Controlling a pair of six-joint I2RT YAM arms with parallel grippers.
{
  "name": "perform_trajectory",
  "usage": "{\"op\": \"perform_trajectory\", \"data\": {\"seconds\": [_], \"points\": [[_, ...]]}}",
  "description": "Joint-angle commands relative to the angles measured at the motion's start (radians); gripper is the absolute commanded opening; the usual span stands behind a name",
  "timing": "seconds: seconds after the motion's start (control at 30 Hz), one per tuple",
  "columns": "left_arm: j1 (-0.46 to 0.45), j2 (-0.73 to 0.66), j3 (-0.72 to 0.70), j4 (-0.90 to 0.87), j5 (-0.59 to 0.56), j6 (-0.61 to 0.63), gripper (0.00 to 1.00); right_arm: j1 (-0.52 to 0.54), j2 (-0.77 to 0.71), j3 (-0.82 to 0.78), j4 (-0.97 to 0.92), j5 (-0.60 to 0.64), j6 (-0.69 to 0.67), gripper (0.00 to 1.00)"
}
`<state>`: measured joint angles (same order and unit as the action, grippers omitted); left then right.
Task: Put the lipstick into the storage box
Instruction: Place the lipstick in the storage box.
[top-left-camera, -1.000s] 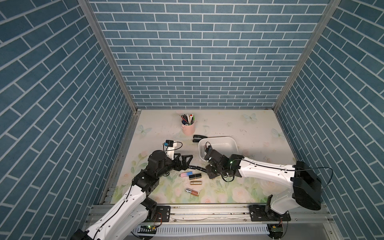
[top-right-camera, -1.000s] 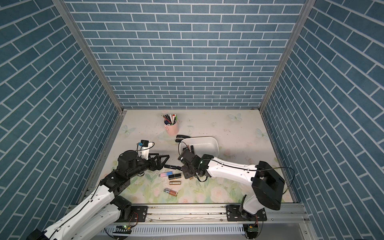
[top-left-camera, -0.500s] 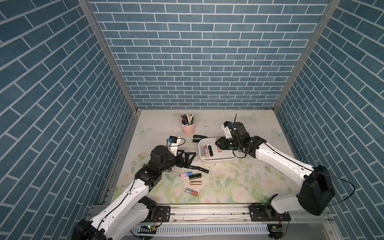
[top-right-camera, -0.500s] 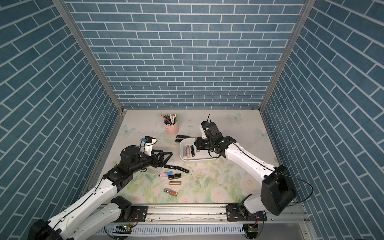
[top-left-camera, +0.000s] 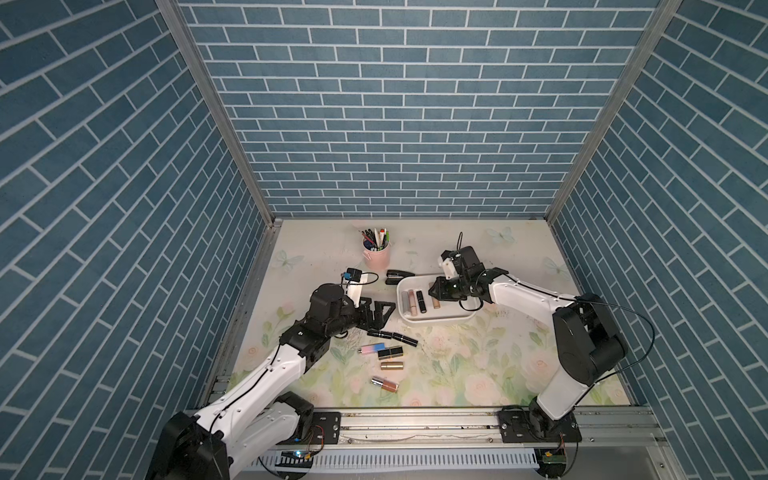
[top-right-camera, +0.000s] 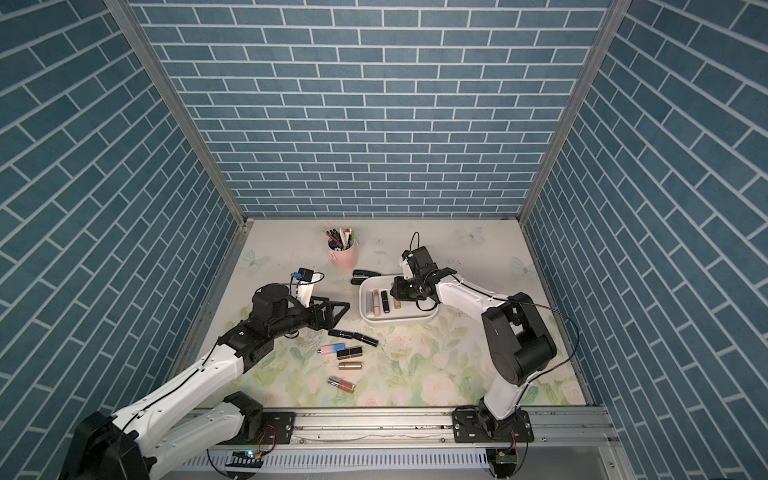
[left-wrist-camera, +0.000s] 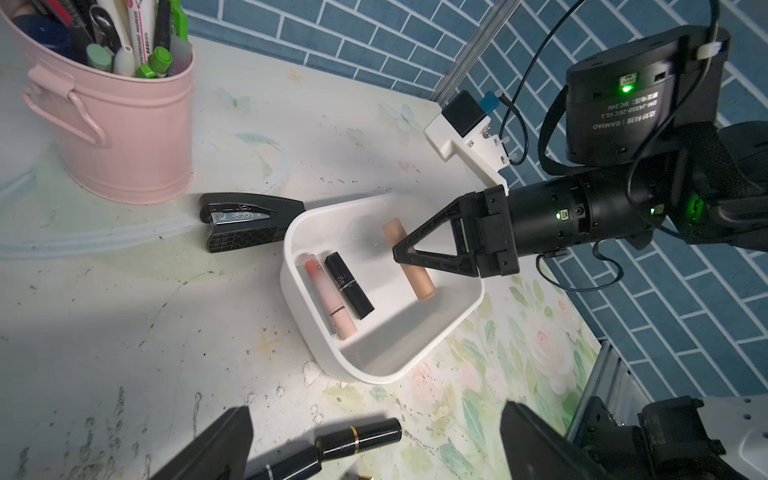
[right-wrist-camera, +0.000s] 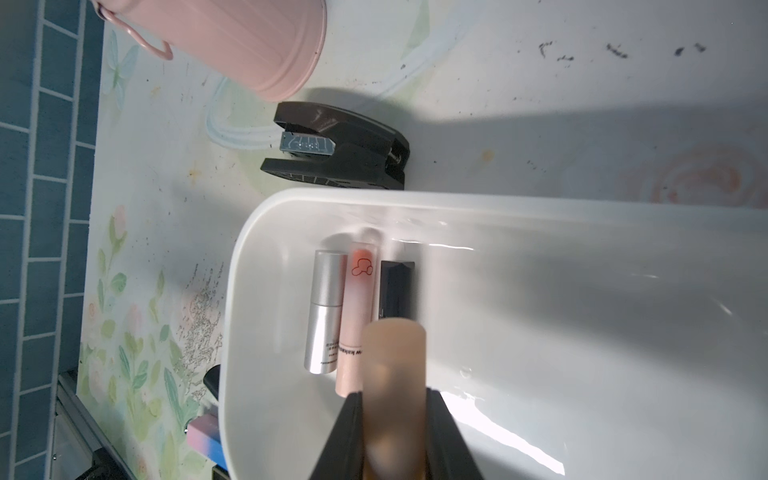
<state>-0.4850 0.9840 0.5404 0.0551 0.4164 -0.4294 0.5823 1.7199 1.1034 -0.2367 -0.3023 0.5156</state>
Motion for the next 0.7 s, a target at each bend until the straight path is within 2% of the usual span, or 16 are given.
{"op": "perform_trajectory", "data": {"seconds": [0.0, 0.67], "points": [[-0.005, 0.026, 0.033, 0.032, 0.008, 0.031, 1.00, -0.001, 0.037, 0.026, 0.043, -0.024, -0.033, 0.17], [-0.005, 0.115, 0.023, 0.065, 0.021, 0.046, 1.00, -0.007, 0.181, 0.104, 0.060, -0.027, -0.034, 0.17]]}}
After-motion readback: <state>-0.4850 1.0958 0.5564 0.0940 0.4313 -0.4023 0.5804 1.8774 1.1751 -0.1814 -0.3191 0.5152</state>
